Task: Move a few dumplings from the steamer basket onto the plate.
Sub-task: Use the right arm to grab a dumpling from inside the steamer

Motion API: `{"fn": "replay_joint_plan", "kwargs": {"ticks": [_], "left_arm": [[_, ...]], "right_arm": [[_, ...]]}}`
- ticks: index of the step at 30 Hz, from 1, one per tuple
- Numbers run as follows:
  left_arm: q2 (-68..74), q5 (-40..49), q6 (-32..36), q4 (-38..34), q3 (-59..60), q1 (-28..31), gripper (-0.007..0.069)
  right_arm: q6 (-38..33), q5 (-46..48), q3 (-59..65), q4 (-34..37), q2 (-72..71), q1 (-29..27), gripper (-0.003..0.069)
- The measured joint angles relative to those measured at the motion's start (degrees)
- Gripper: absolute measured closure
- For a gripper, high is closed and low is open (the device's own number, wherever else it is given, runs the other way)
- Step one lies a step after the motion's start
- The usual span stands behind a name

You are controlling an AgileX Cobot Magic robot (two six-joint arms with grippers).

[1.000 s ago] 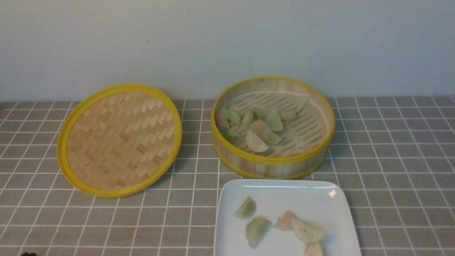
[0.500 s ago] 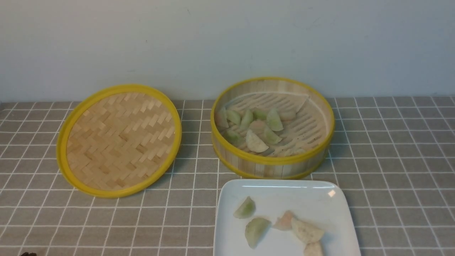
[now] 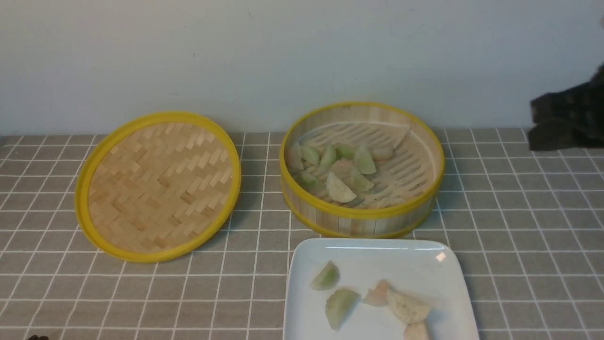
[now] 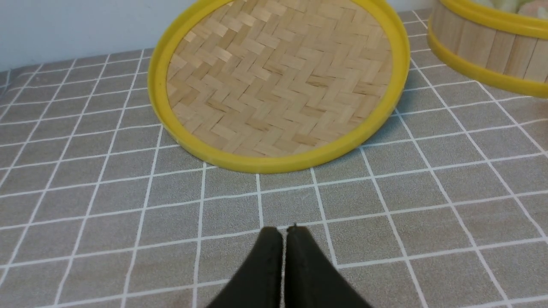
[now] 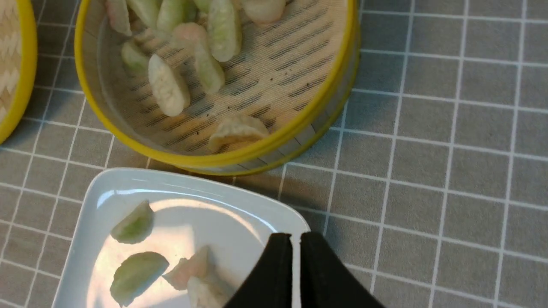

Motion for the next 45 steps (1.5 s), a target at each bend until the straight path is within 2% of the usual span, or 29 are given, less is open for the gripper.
{"fn": "replay_joint_plan", "kwargs": {"ticks": [7,12,17,27,41,43,45], "left_arm": [[0.0,0.0,0.0,0.0,0.0,0.0,0.0629],[0.0,0.0,0.0,0.0,0.0,0.0,0.0629],[0.0,0.0,0.0,0.0,0.0,0.0,0.0629],[0.0,0.0,0.0,0.0,0.0,0.0,0.0629],[0.0,0.0,0.0,0.0,0.0,0.0,0.0629],[0.0,0.0,0.0,0.0,0.0,0.0,0.0629],[0.0,0.0,0.0,0.0,0.0,0.0,0.0629]], "right_arm": [[0.1,2.1,-12.8,-4.1,14.8,7.0,0.0512],[1.3,8.3,-25.8,-6.6,28.9,9.9,0.0316],[1.6,8.6,-31.6,-7.7,37.9,10.8,0.0204],[1.5,8.7,-32.3,-11.2,45.1,15.2,0.0179],[5.2,7.9,-29.5,-12.5,46.3,16.0,0.0179],[5.3,7.6,-29.1,-12.5,46.3,16.0,0.0192],[5.5,7.5,-29.1,-12.5,46.3,16.0,0.0234]]}}
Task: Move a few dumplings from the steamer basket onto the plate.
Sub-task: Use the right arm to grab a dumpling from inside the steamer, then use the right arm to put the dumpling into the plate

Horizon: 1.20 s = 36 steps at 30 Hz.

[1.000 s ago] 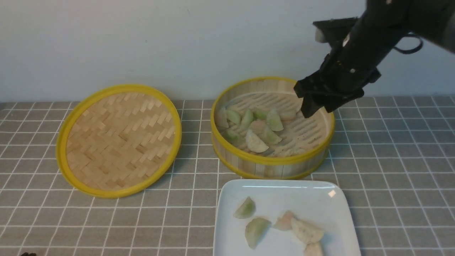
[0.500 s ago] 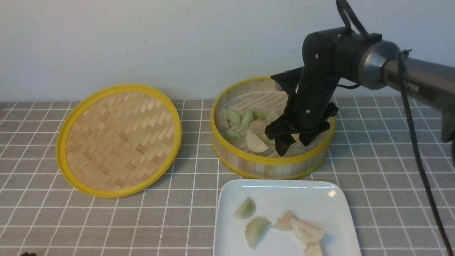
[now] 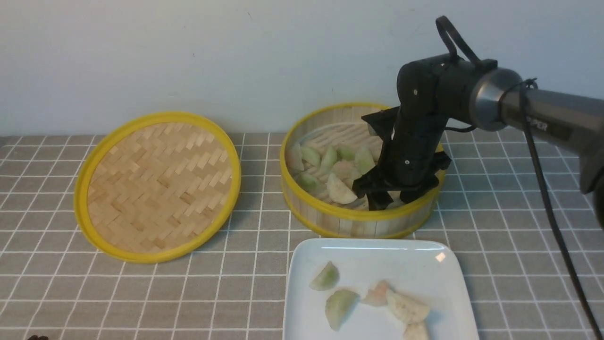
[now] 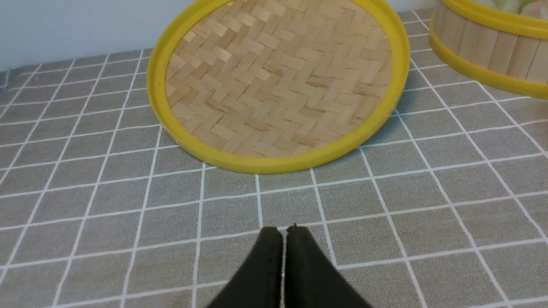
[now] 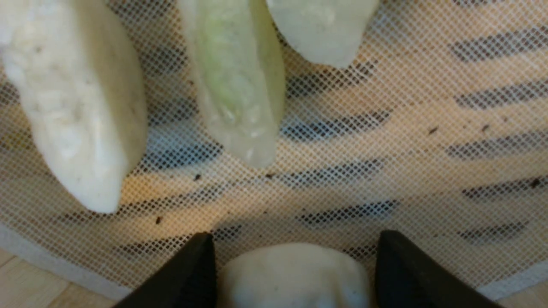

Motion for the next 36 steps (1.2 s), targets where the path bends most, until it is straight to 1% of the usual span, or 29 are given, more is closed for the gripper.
{"fn": "replay_joint_plan", "kwargs": {"ticks": [9,12,20,24,26,28,29,32,36], "left_arm": [[0.0,0.0,0.0,0.0,0.0,0.0,0.0629],[0.0,0.0,0.0,0.0,0.0,0.0,0.0629],[0.0,0.0,0.0,0.0,0.0,0.0,0.0629],[0.0,0.0,0.0,0.0,0.0,0.0,0.0629],[0.0,0.0,0.0,0.0,0.0,0.0,0.0629],[0.0,0.0,0.0,0.0,0.0,0.0,0.0629],[0.0,0.0,0.0,0.0,0.0,0.0,0.0629],[0.0,0.0,0.0,0.0,0.0,0.0,0.0629],[0.0,0.0,0.0,0.0,0.0,0.0,0.0629]], "right_arm": [[-1.1,0.0,0.1,0.1,-0.3,0.0,0.0237],[-1.1,0.7,0.3,-0.2,-2.4,0.0,0.0237],[-0.3,1.2,0.5,0.1,-15.5,0.0,0.0237],[0.0,1.2,3.0,3.2,-21.3,0.1,0.0237],[-0.5,1.2,9.4,6.3,-26.4,1.7,0.0237],[-1.0,1.3,14.6,7.5,-28.6,3.6,0.0237],[-1.0,1.4,15.7,7.7,-28.7,3.8,0.0237],[-1.3,1.5,23.7,8.2,-29.3,8.7,0.0237],[-1.6,1.5,28.9,8.2,-28.5,12.7,0.0237]]}}
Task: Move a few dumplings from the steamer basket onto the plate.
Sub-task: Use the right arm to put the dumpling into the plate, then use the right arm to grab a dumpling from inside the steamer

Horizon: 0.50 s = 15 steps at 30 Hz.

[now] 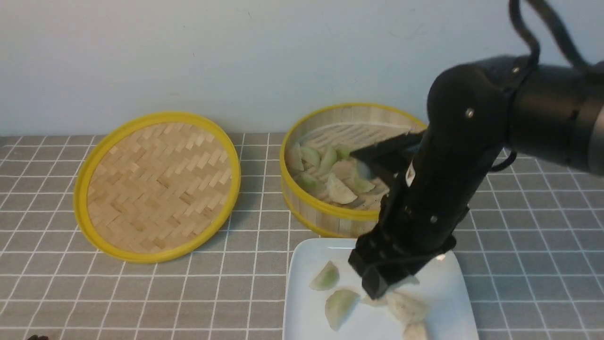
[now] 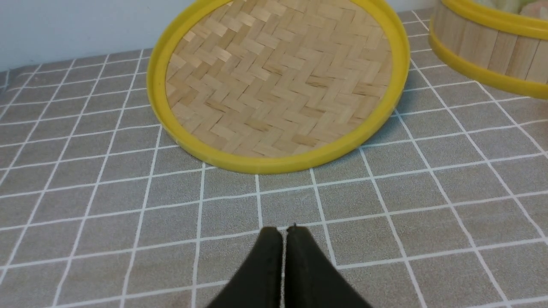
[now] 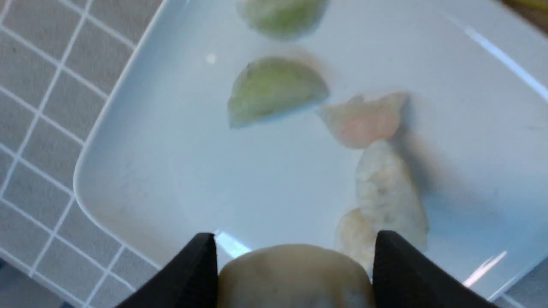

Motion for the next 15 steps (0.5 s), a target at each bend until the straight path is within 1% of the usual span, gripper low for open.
{"fn": "replay_joint_plan", "kwargs": {"ticks": [2,4,5,7,8,9,12,15], "left_arm": [[0.0,0.0,0.0,0.0,0.0,0.0,0.0629],[0.0,0.0,0.0,0.0,0.0,0.0,0.0629],[0.0,0.0,0.0,0.0,0.0,0.0,0.0629],[0.0,0.0,0.0,0.0,0.0,0.0,0.0629],[0.0,0.0,0.0,0.0,0.0,0.0,0.0629],[0.0,0.0,0.0,0.0,0.0,0.0,0.0629],[0.0,0.0,0.0,0.0,0.0,0.0,0.0629],[0.0,0.0,0.0,0.0,0.0,0.0,0.0629]], "right_arm": [[-0.5,-0.8,0.7,0.0,0.6,1.3,0.0237],[-1.0,-2.3,0.9,0.0,1.3,1.9,0.0217],[-1.0,-2.8,0.9,0.0,1.6,2.0,0.0189],[-1.0,-2.8,0.9,0.0,2.1,2.0,0.0108],[-1.0,-2.8,0.9,-0.1,2.1,2.0,0.0100],[-1.0,-2.8,0.9,-0.4,2.3,2.0,0.0039],[-1.0,-2.8,0.5,-1.3,2.4,2.0,-0.0015],[0.4,-3.5,-2.2,-6.1,2.6,2.0,-0.0029]]}}
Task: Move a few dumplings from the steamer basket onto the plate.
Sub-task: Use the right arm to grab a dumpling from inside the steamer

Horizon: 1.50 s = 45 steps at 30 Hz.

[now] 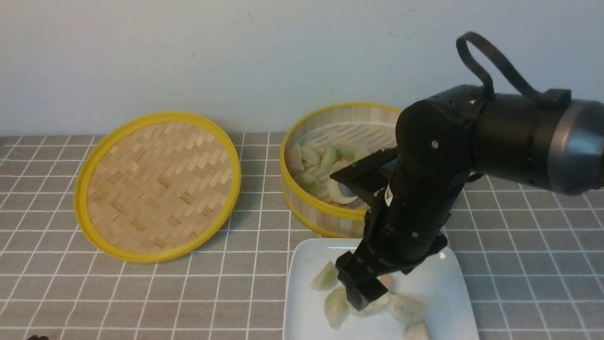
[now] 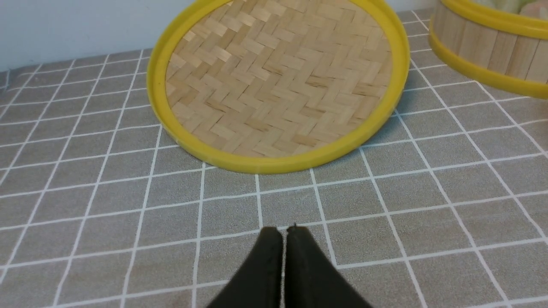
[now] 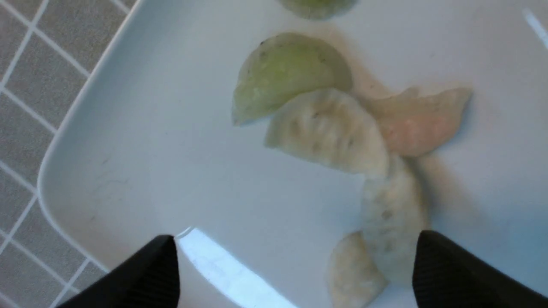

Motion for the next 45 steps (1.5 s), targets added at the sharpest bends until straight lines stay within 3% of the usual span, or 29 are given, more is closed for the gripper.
{"fn": "replay_joint_plan", "kwargs": {"ticks": [2,6,10,17,24,30,39,45], "left_arm": [[0.0,0.0,0.0,0.0,0.0,0.0,0.0629],[0.0,0.0,0.0,0.0,0.0,0.0,0.0629],[0.0,0.0,0.0,0.0,0.0,0.0,0.0629],[0.0,0.0,0.0,0.0,0.0,0.0,0.0629],[0.0,0.0,0.0,0.0,0.0,0.0,0.0629],[0.0,0.0,0.0,0.0,0.0,0.0,0.0629],[0.0,0.0,0.0,0.0,0.0,0.0,0.0629],[0.0,0.0,0.0,0.0,0.0,0.0,0.0629]], "right_arm": [[2.3,-0.9,-4.8,-5.8,0.4,-1.2,-0.0022],[4.0,-0.9,-15.2,-10.6,3.8,-6.5,0.0019],[3.4,-0.5,-26.8,-9.0,11.3,-12.9,0.0079],[2.4,0.5,-39.3,-3.3,24.1,-18.9,0.0127],[-0.9,0.1,-44.1,-1.3,31.7,-19.7,0.0130],[2.2,-4.0,-44.8,-5.4,34.3,-19.7,0.0131],[2.5,-6.8,-45.0,-5.4,36.0,-19.7,0.0131],[0.2,-7.9,-45.2,-2.0,37.5,-19.8,0.0131]]}}
